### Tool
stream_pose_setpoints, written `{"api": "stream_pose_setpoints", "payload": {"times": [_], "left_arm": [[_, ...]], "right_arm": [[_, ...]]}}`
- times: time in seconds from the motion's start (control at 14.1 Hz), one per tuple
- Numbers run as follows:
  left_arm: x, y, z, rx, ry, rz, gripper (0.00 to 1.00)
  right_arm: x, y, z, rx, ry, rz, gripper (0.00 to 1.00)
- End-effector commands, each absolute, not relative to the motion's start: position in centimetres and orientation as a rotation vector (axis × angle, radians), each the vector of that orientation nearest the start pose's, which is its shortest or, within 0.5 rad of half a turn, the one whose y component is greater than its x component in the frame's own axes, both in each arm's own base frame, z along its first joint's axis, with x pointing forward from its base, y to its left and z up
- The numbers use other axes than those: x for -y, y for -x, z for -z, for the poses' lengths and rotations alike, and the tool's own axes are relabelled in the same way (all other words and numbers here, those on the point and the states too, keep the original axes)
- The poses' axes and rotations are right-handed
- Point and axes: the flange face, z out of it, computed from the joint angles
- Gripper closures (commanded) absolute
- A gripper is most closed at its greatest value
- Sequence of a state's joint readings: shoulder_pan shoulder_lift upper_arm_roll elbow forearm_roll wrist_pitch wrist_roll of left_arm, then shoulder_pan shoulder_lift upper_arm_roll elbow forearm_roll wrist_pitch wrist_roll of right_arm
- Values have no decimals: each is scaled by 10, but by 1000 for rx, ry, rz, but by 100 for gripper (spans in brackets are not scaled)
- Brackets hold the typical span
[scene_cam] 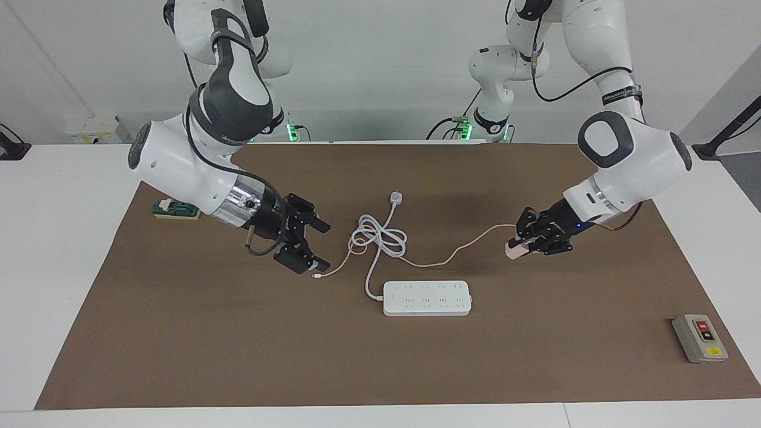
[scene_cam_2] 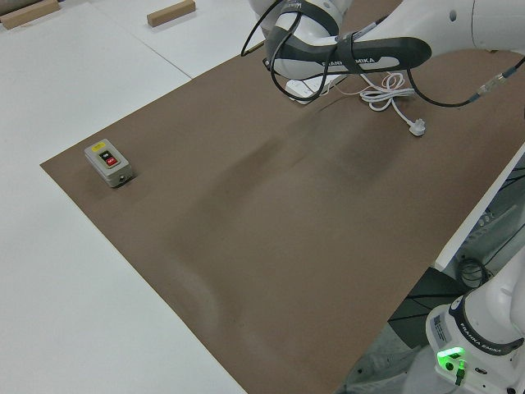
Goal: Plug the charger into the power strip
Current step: 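Carry the charger with the left gripper while the right gripper withdraws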
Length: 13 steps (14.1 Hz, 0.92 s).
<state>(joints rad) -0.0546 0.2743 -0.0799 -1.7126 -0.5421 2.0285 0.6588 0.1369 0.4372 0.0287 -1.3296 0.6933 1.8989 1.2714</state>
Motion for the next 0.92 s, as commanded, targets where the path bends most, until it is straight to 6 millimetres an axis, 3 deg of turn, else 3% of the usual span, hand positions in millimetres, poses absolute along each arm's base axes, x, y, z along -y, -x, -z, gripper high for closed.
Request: {"api": "stream_pose_setpoints", "payload": {"times": [0.0,0.14,0.35,0.64,0.78,0.85], "left_arm": [[155,-640,-448,-1419,3118,474,100],[177,-636,-446,-1650,2934,508,100],[189,-633,-444,-1927,2613,495,100],[187,-631,-438,-1978,2450,387,100],[199,-627,-434,-2004,2399,380,100],[203,-626,-434,-2017,2365,367,100]], "right_arm": [[-145,-683,-512,-1240,2299,-312,0],[-134,-679,-514,-1060,2454,-230,0],[-104,-674,-522,-773,2657,-121,0],[-62,-666,-535,-272,2914,-8,0],[-36,-659,-550,0,2998,37,0],[-32,-652,-559,112,3017,32,0]]}}
